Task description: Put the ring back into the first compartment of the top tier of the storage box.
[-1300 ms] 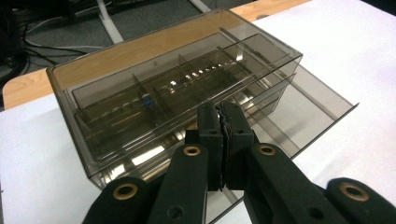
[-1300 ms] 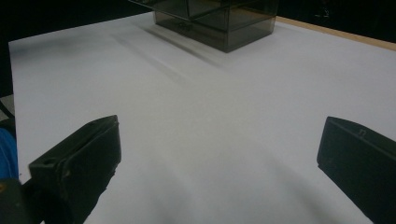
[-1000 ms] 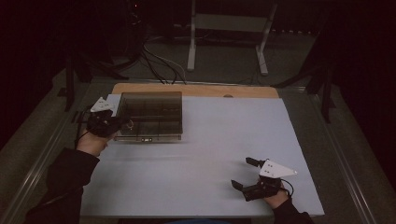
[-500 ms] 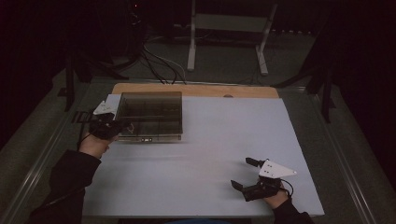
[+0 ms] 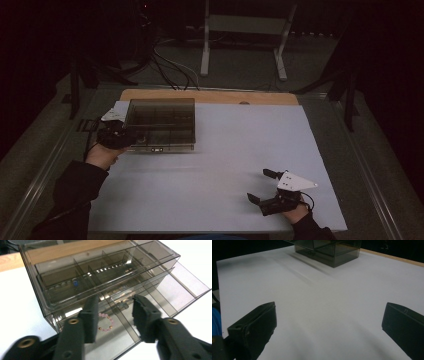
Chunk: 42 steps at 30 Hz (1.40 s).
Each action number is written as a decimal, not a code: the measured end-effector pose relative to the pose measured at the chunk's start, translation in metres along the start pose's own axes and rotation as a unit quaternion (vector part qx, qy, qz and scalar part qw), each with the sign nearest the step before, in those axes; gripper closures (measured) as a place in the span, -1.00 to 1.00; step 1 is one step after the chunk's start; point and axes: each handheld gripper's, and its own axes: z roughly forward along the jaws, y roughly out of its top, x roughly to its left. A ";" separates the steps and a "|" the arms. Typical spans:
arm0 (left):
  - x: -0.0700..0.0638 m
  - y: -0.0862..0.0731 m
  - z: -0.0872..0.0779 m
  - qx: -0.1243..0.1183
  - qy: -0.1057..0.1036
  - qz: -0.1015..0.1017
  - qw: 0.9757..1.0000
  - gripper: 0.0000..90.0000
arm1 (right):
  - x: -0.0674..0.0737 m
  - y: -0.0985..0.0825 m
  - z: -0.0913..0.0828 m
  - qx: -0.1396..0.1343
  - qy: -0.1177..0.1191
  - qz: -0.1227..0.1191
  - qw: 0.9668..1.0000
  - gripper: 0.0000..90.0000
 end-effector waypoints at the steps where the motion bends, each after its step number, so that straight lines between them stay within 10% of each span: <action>1: 0.000 0.000 0.000 0.000 0.000 0.000 1.000 0.19 | 0.000 0.000 0.000 0.000 0.000 0.000 1.000 -1.00; 20: -0.016 0.009 -0.014 -0.022 -0.050 0.016 0.998 -0.95 | -0.001 0.000 0.000 -0.001 0.000 0.001 1.000 -1.00; 25: -0.017 0.009 -0.015 -0.027 -0.060 0.016 0.998 -0.98 | 0.000 0.000 0.000 0.000 0.000 0.000 1.000 -1.00; 42: -0.043 0.009 -0.019 -0.051 -0.147 0.091 0.984 -0.98 | 0.000 0.000 -0.001 0.000 -0.001 0.002 1.000 -1.00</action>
